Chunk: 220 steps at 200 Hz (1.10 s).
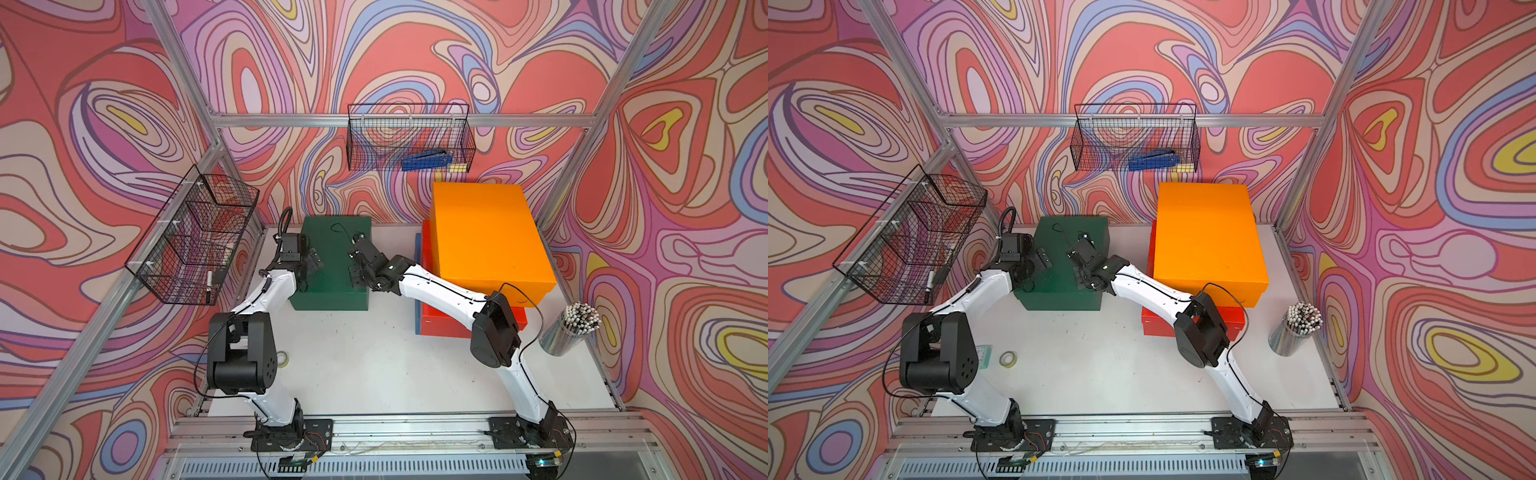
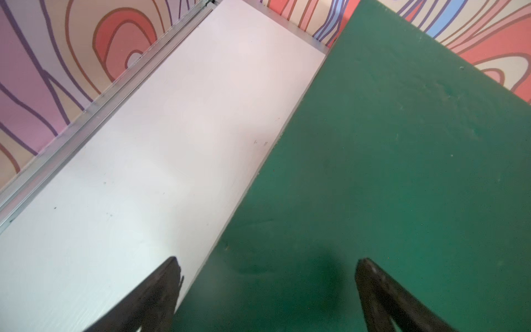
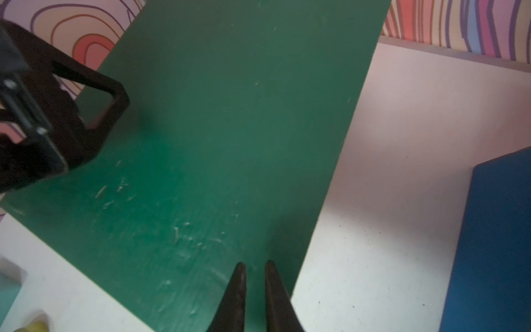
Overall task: Stack the shoeboxes
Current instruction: Move the shoebox to the center of the board.
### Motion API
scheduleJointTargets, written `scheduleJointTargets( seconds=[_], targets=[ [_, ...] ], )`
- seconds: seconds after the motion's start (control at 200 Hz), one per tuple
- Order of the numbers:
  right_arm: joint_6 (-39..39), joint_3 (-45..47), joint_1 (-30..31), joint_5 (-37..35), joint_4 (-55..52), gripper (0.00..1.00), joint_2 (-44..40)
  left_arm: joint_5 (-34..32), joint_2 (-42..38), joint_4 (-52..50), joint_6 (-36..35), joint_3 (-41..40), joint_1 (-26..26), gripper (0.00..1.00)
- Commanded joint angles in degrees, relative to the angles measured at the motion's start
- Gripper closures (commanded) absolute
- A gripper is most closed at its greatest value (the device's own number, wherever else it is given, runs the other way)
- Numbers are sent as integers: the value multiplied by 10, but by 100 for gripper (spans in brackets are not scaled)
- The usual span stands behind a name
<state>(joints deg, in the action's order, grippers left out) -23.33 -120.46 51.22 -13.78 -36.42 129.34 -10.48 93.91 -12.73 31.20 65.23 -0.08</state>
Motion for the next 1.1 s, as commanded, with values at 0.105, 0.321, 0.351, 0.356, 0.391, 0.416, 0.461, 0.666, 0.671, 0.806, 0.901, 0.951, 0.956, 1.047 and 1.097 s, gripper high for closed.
scheduleJointTargets(
  seconds=[0.105, 0.321, 0.351, 0.356, 0.391, 0.416, 0.461, 0.666, 0.671, 0.806, 0.901, 0.951, 0.956, 1.047, 1.097],
  targets=[
    [-16, 9, 37, 8, -8, 77, -18, 20, -54, -39, 46, -109, -4, 3],
    [-44, 66, 52, 8, -3, 65, -37, 45, -117, -28, 65, -204, -4, 4],
    [-45, 73, 56, 3, -2, 63, -41, 48, -126, -28, 68, -216, -4, 4],
    [-45, 74, 57, 3, -2, 63, -42, 48, -127, -28, 68, -218, -4, 4],
    [-44, 79, 61, -4, -3, 62, -47, 48, -140, -28, 69, -231, -4, 4],
    [-44, 82, 64, -8, -3, 61, -51, 47, -149, -28, 69, -241, -3, 4],
    [-44, 86, 68, -12, -5, 55, -58, 41, -167, -28, 70, -256, -4, 4],
    [-50, 94, 67, -34, -1, 33, -86, 13, -260, -72, 64, -281, -4, 2],
    [-51, 94, 67, -34, -1, 32, -87, 11, -262, -73, 64, -280, -3, 2],
    [-60, 86, 52, -30, 1, 28, -85, -22, -306, -110, 70, -263, -3, 0],
    [-67, 75, 41, -28, -5, 2, -71, -24, -315, -111, 81, -259, 2, 0],
    [-70, 75, 37, -24, -2, 2, -64, -4, -310, -100, 84, -257, 8, 0],
    [-70, 75, 36, -23, -2, 2, -64, -3, -310, -99, 84, -257, 9, 0],
    [-75, 76, 29, -21, 8, 2, -52, 36, -286, -79, 87, -249, 24, 0],
    [-80, 75, 24, -17, 13, 2, -44, 64, -272, -65, 87, -243, 35, 0]
  ],
)
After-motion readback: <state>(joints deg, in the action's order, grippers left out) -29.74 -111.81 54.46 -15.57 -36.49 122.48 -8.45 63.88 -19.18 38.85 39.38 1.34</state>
